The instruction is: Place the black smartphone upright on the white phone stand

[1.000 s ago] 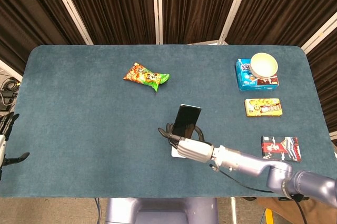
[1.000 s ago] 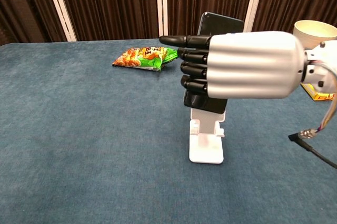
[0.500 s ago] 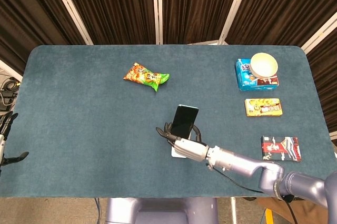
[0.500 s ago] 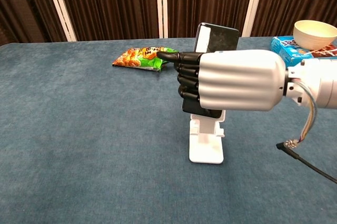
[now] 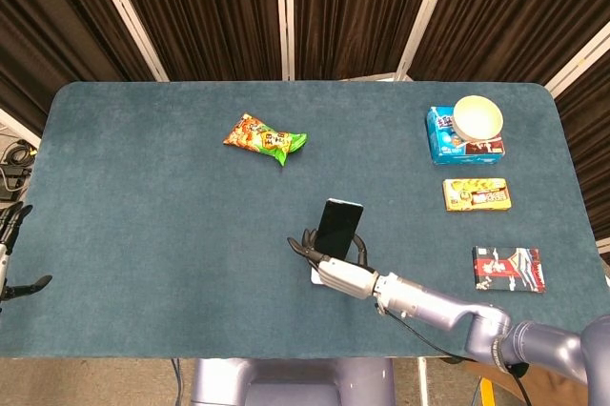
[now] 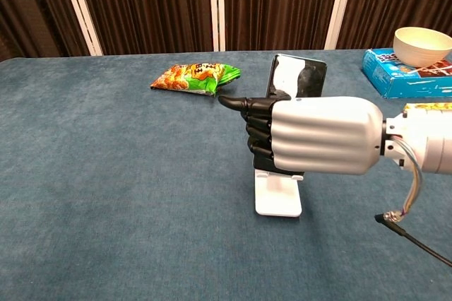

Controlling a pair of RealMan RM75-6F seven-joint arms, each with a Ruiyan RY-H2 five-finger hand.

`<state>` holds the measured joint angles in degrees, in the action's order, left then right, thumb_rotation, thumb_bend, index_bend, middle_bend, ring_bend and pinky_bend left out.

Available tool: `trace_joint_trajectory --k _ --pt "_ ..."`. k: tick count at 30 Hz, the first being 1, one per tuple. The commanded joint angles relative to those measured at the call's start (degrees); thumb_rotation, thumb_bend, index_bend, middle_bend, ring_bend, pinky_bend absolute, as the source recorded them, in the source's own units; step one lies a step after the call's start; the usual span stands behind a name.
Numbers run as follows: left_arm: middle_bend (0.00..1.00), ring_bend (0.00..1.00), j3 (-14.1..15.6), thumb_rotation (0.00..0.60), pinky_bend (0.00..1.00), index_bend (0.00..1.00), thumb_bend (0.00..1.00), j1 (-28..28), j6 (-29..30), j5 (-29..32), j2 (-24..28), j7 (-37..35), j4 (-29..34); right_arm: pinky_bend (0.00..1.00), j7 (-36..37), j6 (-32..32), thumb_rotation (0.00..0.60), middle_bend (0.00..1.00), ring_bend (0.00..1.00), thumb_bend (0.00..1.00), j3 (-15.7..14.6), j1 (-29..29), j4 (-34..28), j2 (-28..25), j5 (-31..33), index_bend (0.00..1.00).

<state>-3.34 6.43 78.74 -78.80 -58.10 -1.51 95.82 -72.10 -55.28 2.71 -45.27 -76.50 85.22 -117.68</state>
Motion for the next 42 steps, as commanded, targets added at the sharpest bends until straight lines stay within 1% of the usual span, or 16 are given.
trace_joint_trajectory --k 1,3,6,8,10,12,13,15,18,22,25,30,32,35,39,42 --pt "0.00 0.00 0.0 0.600 0.00 0.00 0.00 0.0 0.1 -0.1 0.0 0.0 0.0 0.00 -0.2 0.0 0.600 0.48 0.27 0.51 -0.2 0.1 0.1 0.1 -0.2 0.63" --pt "0.00 0.00 0.1 0.600 0.00 0.00 0.00 0.0 0.1 -0.2 0.0 0.1 0.1 0.00 -0.2 -0.2 0.600 0.46 0.27 0.51 -0.4 0.3 0.2 0.3 -0.2 0.63" --pt "0.00 0.00 0.1 0.600 0.00 0.00 0.00 0.0 0.1 -0.3 0.0 0.2 0.1 0.00 -0.2 -0.4 0.600 0.41 0.25 0.51 -0.8 0.4 0.4 0.5 -0.5 0.60" --pt "0.00 0.00 0.2 0.600 0.00 0.00 0.00 0.0 0.1 -0.3 -0.1 0.2 0.1 0.00 -0.2 -0.5 0.600 0.36 0.21 0.50 -0.9 0.6 0.5 0.6 -0.5 0.54" --pt "0.00 0.00 0.2 0.600 0.00 0.00 0.00 0.0 0.1 -0.4 -0.1 0.2 0.1 0.00 0.1 -0.7 0.600 0.28 0.14 0.48 -1.0 0.9 0.6 0.7 -0.2 0.43" --pt "0.00 0.00 0.2 0.600 0.00 0.00 0.00 0.0 0.1 -0.4 -0.1 0.3 0.1 0.00 0.1 -0.9 0.600 0.22 0.08 0.47 -1.1 1.1 0.6 0.8 -0.2 0.34" --pt "0.00 0.00 0.2 0.600 0.00 0.00 0.00 0.0 0.1 -0.3 -0.1 0.3 0.1 0.00 0.1 -1.0 0.600 0.19 0.06 0.46 -1.1 1.1 0.7 0.8 -0.2 0.31" --pt "0.00 0.00 0.2 0.600 0.00 0.00 0.00 0.0 0.1 -0.3 -0.1 0.3 0.1 0.00 0.0 -1.3 0.600 0.16 0.02 0.46 -1.2 1.2 0.8 0.8 -0.5 0.28" --pt "0.00 0.00 0.3 0.600 0.00 0.00 0.00 0.0 0.0 -0.5 -0.1 0.4 0.1 0.00 0.2 -1.7 0.600 0.14 0.01 0.46 -1.2 1.3 1.0 0.9 -0.5 0.24" --pt "0.00 0.00 0.3 0.600 0.00 0.00 0.00 0.0 0.1 -0.5 -0.2 0.4 0.2 0.00 0.4 -2.5 0.600 0.10 0.00 0.45 -1.4 1.5 1.0 0.8 -0.9 0.13" --pt "0.00 0.00 0.3 0.600 0.00 0.00 0.00 0.1 0.1 -0.6 -0.2 0.5 0.2 0.00 0.8 -4.3 0.600 0.08 0.00 0.45 -1.7 2.1 0.6 0.6 -1.6 0.07" --pt "0.00 0.00 0.4 0.600 0.00 0.00 0.00 0.1 0.1 -0.7 -0.2 0.6 0.2 0.00 1.9 -7.1 0.600 0.06 0.00 0.45 -1.6 2.6 0.6 0.1 -2.5 0.04" --pt "0.00 0.00 0.4 0.600 0.00 0.00 0.00 0.0 0.1 -0.7 -0.2 0.7 0.3 0.00 3.1 -8.7 0.600 0.06 0.00 0.45 -1.6 2.7 0.5 -0.6 -3.0 0.03" --pt "0.00 0.00 0.5 0.600 0.00 0.00 0.00 0.0 0.1 -0.8 -0.2 0.7 0.3 0.00 9.0 -13.5 0.600 0.05 0.00 0.45 -2.0 2.9 1.2 -2.3 -4.2 0.03" --pt "0.00 0.00 0.6 0.600 0.00 0.00 0.00 0.0 0.1 -0.9 -0.2 0.7 0.3 0.00 19.5 -23.8 0.600 0.05 0.00 0.45 -2.5 3.9 6.6 -3.9 -5.9 0.03" --pt "0.00 0.00 0.6 0.600 0.00 0.00 0.00 0.1 0.1 -1.0 -0.2 0.7 0.4 0.00 24.5 -28.2 0.600 0.05 0.00 0.44 -2.4 4.9 9.5 -4.1 -5.2 0.02"
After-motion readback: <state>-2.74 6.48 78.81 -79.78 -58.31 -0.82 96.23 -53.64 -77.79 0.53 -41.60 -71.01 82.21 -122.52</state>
